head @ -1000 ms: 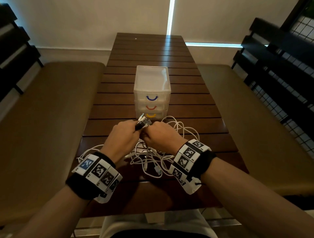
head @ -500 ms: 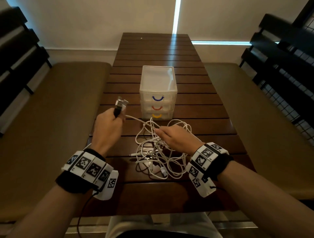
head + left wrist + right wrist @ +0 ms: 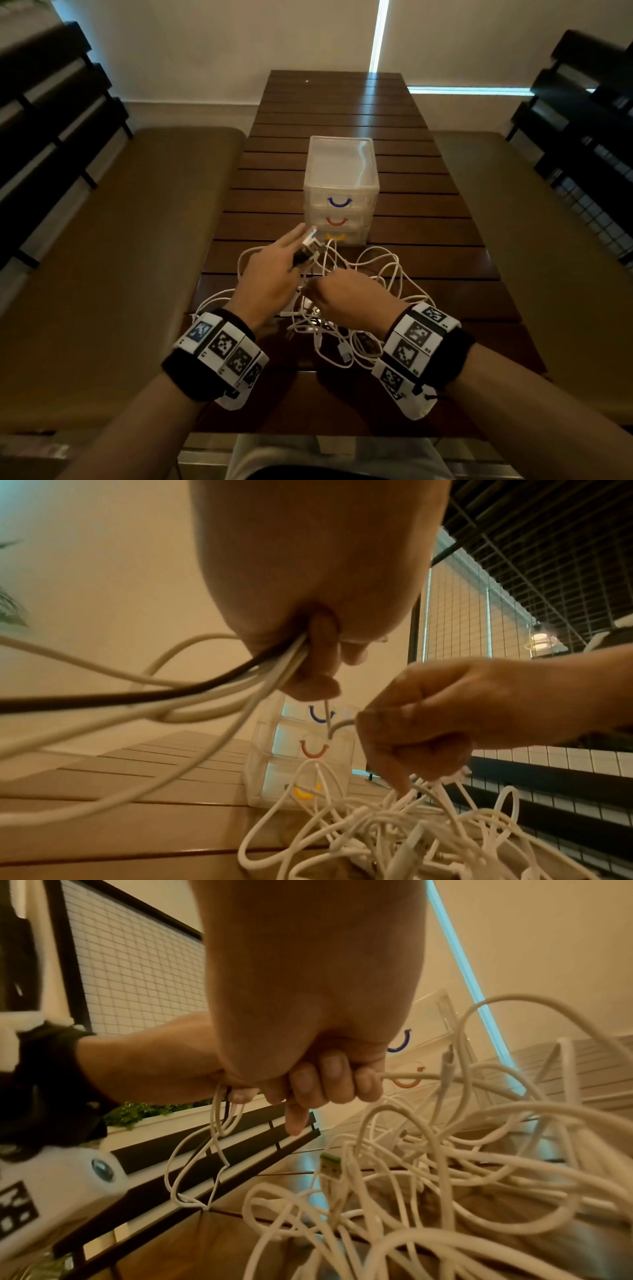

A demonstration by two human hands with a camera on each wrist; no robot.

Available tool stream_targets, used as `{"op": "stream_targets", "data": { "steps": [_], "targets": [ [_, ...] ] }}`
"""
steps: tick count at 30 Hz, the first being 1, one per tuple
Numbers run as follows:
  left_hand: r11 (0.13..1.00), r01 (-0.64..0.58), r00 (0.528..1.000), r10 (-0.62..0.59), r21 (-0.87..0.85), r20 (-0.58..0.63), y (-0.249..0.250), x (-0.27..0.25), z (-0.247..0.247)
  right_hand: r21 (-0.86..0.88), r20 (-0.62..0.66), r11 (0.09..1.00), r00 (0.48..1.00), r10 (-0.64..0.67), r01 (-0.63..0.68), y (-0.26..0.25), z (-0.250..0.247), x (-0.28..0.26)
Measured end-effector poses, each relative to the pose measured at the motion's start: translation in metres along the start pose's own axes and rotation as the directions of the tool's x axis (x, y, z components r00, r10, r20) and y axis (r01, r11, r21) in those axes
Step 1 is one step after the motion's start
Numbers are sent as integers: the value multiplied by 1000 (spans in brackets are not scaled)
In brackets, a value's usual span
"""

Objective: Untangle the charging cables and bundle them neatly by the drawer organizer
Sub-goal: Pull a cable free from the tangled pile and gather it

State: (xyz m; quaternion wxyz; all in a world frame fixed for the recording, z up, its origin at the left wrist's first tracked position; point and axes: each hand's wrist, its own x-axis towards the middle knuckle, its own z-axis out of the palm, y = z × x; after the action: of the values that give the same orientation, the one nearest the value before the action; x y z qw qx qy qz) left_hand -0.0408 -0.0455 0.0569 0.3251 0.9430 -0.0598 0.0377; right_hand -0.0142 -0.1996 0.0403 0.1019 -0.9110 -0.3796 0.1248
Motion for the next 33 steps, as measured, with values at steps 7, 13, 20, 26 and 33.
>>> {"op": "stream_targets", "data": {
  "steps": [7, 13, 20, 26, 33],
  "targets": [
    [995, 61, 968, -40, -78, 248, -12, -9, 7, 148, -128, 989, 990, 52, -32, 22, -5, -2],
    [998, 51, 987, -55, 29, 151, -11, -10, 6, 287, -167, 958, 984, 64, -14, 27, 1, -4],
    [983, 145, 975, -161, -110, -154, -34, -6, -30, 434, -199, 896, 960, 196, -93, 50, 1, -11],
    [968, 234, 963, -243, -87, -120, -37, -10, -22, 282, -166, 949, 966, 197, -145, 44, 6, -6],
    [999, 38, 997, -37, -10, 64, 4, -10, 0, 148, -211, 986, 972, 107, -76, 17, -3, 3]
  ]
}}
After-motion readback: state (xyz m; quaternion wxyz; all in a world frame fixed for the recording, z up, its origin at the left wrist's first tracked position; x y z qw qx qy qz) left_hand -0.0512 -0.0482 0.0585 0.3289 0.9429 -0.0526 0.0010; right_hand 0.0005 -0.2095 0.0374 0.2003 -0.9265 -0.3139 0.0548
